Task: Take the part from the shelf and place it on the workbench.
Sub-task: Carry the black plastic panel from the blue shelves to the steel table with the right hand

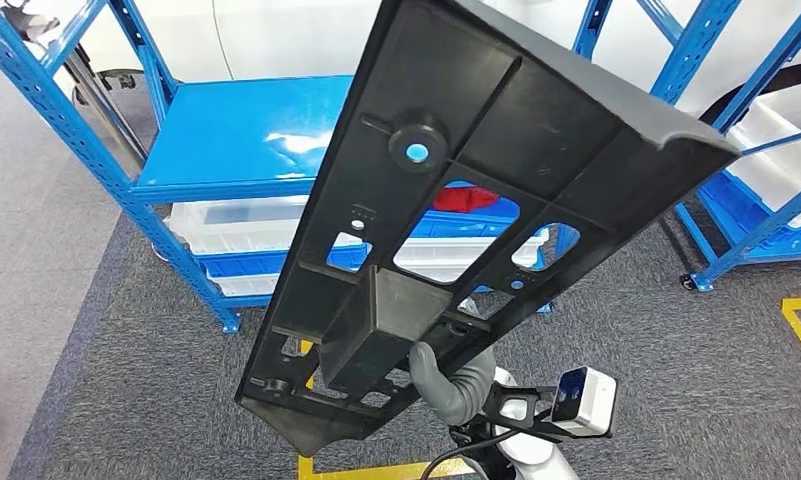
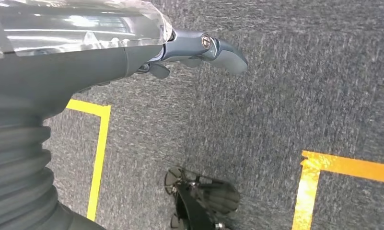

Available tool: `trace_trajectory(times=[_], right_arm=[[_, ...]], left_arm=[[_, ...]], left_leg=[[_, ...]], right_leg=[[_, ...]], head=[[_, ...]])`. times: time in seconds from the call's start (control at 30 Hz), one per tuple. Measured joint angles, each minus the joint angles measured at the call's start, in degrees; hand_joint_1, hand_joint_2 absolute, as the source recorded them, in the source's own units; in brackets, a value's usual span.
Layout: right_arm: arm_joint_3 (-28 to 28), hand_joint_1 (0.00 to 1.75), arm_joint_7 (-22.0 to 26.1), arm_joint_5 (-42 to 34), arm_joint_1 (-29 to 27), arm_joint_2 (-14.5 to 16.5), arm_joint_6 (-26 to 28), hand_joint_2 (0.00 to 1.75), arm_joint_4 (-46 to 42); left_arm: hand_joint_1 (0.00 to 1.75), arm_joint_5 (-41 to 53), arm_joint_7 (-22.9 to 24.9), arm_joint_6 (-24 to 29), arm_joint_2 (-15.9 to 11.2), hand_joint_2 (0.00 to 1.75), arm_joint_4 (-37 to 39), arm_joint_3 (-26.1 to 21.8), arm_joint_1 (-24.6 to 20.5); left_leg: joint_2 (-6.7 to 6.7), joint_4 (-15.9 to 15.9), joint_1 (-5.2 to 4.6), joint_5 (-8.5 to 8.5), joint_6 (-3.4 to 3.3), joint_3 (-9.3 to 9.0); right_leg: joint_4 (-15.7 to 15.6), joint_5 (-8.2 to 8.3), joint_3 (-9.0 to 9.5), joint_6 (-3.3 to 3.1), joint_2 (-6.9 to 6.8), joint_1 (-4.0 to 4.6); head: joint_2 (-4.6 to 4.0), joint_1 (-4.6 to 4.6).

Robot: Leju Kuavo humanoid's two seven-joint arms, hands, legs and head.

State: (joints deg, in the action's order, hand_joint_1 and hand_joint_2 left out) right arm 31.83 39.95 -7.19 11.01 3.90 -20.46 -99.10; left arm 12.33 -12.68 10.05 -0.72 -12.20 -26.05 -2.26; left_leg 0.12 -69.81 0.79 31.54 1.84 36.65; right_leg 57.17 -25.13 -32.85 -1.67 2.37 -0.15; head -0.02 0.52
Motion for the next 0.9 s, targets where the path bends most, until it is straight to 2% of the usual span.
trace_trajectory(times=[0.07,0.1,0.13,0.2,0.23,0.27,0.3,0.33,0.4,0.43,0.47,0.5,0.53,0.6,0.63,0.67,0.7,0.73,0.8,0.87,0.9], right_arm=[[-0.05,1.75,0.00,0.00,0.05,0.03,0.00,1.75,0.00],[-0.07,1.75,0.00,0.01,0.07,0.08,0.00,1.75,0.00],[-0.09,1.75,0.01,0.02,0.07,0.13,-0.01,1.75,0.00],[-0.13,1.75,0.01,0.04,0.07,0.22,0.01,1.75,-0.01],[-0.14,1.75,0.01,0.07,0.07,0.24,0.12,1.75,-0.04],[-0.15,1.75,0.01,0.16,0.12,0.26,0.41,1.75,-0.11],[-0.15,1.75,0.01,0.33,0.19,0.28,0.89,1.75,-0.21],[-0.15,1.75,0.01,0.61,0.22,0.30,1.56,1.75,-0.37],[-0.14,1.75,0.00,1.25,0.13,0.30,3.12,1.75,-0.81],[-0.14,1.75,0.00,1.70,-0.01,0.27,4.00,1.75,-1.11],[-0.14,1.75,0.00,2.19,-0.14,0.24,4.90,1.75,-1.46],[-0.14,1.75,0.00,2.75,-0.24,0.20,5.81,1.75,-1.90],[-0.14,1.75,0.01,3.29,-0.30,0.14,6.68,1.75,-2.40],[-0.13,1.75,0.02,4.10,-0.35,0.03,8.12,1.75,-3.40],[-0.13,1.75,0.03,4.37,-0.42,-0.06,8.68,1.75,-3.82],[-0.13,1.75,0.03,4.56,-0.53,-0.17,9.08,1.75,-4.13],[-0.14,1.75,0.03,4.69,-0.66,-0.30,9.33,1.75,-4.39],[-0.14,1.75,0.02,4.84,-0.80,-0.42,9.46,1.75,-4.62],[-0.13,1.75,0.04,5.02,-0.90,-0.55,9.55,1.75,-4.97],[-0.12,1.75,0.07,5.07,-1.00,-0.61,9.59,1.75,-5.11],[-0.11,1.75,0.06,5.07,-1.05,-0.64,9.54,1.75,-5.10]], left_arm=[[0.00,0.00,-0.03,0.01,-0.12,1.75,0.00,-0.03,0.02],[0.00,0.00,-0.05,0.02,-0.16,1.75,0.00,-0.04,0.04],[0.00,0.00,-0.05,0.03,-0.21,1.75,0.00,-0.05,0.02],[0.00,-0.02,-0.05,0.39,-0.28,1.75,0.00,-0.09,-0.04],[0.00,-0.05,-0.10,0.87,-0.30,1.75,0.00,-0.14,-0.10],[0.00,-0.08,-0.24,1.60,-0.29,1.75,0.00,-0.27,-0.13],[0.00,-0.07,-0.42,2.30,-0.27,1.75,0.00,-0.48,-0.15],[0.00,-0.03,-0.59,2.72,-0.27,1.75,0.00,-0.71,-0.15],[0.00,0.29,-0.69,2.42,-0.37,1.75,0.00,-1.09,-0.03],[0.00,0.61,-0.62,2.07,-0.44,1.75,0.00,-1.17,0.00],[0.00,1.05,-0.51,1.86,-0.53,1.75,0.00,-1.22,-0.01],[0.00,1.53,-0.32,1.83,-0.60,1.75,0.00,-1.26,-0.07],[0.00,2.03,-0.14,1.85,-0.66,1.75,0.00,-1.27,-0.12],[0.00,2.78,0.32,1.66,-0.84,1.75,0.00,-1.27,-0.19],[0.00,2.99,0.57,1.28,-0.94,1.75,0.00,-1.26,-0.22],[0.00,3.14,0.80,0.80,-1.02,1.75,0.00,-1.26,-0.28],[0.00,3.21,0.99,0.30,-1.07,1.75,0.00,-1.25,-0.40],[0.00,3.25,1.10,-0.07,-1.14,1.75,0.00,-1.25,-0.55],[0.00,3.26,1.17,-0.31,-1.25,1.75,0.00,-1.25,-0.70],[0.00,3.26,1.25,-0.32,-1.46,1.75,0.00,-1.26,-0.53],[0.00,3.26,1.35,-0.24,-1.56,1.75,0.00,-1.26,-0.38]], left_leg=[[-1.93,8.38,0.23,-3.10,-0.24,-4.42],[-2.73,11.12,0.28,-3.82,-0.45,-5.79],[-3.22,12.25,0.24,-3.88,-0.69,-6.27],[-2.46,12.41,0.16,-4.15,-1.32,-6.17],[-1.90,12.55,0.23,-4.41,-1.69,-6.12],[-1.29,12.72,0.32,-4.66,-2.11,-6.04],[-0.66,12.88,0.42,-4.88,-2.45,-5.91],[0.02,12.89,0.37,-4.99,-2.67,-5.73],[1.36,12.82,0.26,-5.09,-2.81,-5.31],[2.06,12.78,0.24,-5.12,-2.81,-5.17],[2.73,12.73,0.24,-5.13,-2.78,-5.11],[3.36,12.69,0.24,-5.11,-2.71,-5.12],[3.96,12.66,0.23,-5.06,-2.60,-5.21],[4.96,12.54,0.00,-4.92,-2.10,-5.36],[5.42,12.50,-0.11,-4.88,-1.77,-5.42],[5.89,12.52,-0.20,-4.88,-1.41,-5.47],[6.40,12.59,-0.18,-4.89,-1.06,-5.58],[6.36,12.49,-0.09,-4.69,-0.69,-5.61],[4.17,10.05,0.15,-2.71,-0.11,-4.69],[1.29,3.03,0.30,1.20,0.15,-1.62],[0.71,-0.89,0.31,2.78,0.22,0.17]], right_leg=[[0.55,0.09,-0.41,0.34,1.03,0.03],[0.75,0.20,-0.70,0.64,1.51,0.07],[0.86,0.37,-1.01,0.99,1.96,0.08],[0.81,0.83,-1.50,1.78,2.88,0.06],[1.00,0.72,-1.72,2.11,2.74,0.05],[1.92,0.00,-2.21,2.42,1.99,0.07],[4.02,-1.45,-3.19,2.69,0.86,0.07],[7.39,-3.52,-4.68,2.93,-0.47,-0.03],[15.26,-7.26,-8.10,3.39,-1.70,-0.24],[17.41,-7.85,-8.88,3.54,-1.87,-0.34],[17.21,-7.30,-8.45,3.62,-2.04,-0.41],[14.53,-5.79,-6.77,3.61,-2.40,-0.48],[10.20,-3.92,-4.23,3.47,-3.31,-0.48],[2.82,-1.73,-0.29,2.75,-5.44,0.01],[1.16,-1.47,0.46,2.32,-5.98,0.27],[0.85,-1.58,0.38,1.89,-5.82,0.53],[0.74,-1.39,0.22,1.47,-5.10,0.51],[0.56,-1.19,0.17,1.08,-4.52,0.41],[0.11,-0.69,0.16,0.27,-3.38,0.09],[0.00,-0.40,0.04,-0.20,-2.14,0.01],[0.03,-0.33,-0.06,-0.31,-1.42,0.06]], head=[[0.00,0.00],[0.00,0.00],[0.00,0.00],[0.00,0.00],[0.00,-0.01],[0.00,-0.01],[0.00,-0.01],[0.00,-0.02],[0.00,-0.01],[0.00,-0.01],[0.00,-0.01],[0.00,-0.01],[0.00,-0.01],[0.00,0.00],[0.00,0.00],[0.00,0.00],[0.00,0.00],[0.00,0.00],[0.00,0.00],[0.00,0.00],[0.00,0.00]])
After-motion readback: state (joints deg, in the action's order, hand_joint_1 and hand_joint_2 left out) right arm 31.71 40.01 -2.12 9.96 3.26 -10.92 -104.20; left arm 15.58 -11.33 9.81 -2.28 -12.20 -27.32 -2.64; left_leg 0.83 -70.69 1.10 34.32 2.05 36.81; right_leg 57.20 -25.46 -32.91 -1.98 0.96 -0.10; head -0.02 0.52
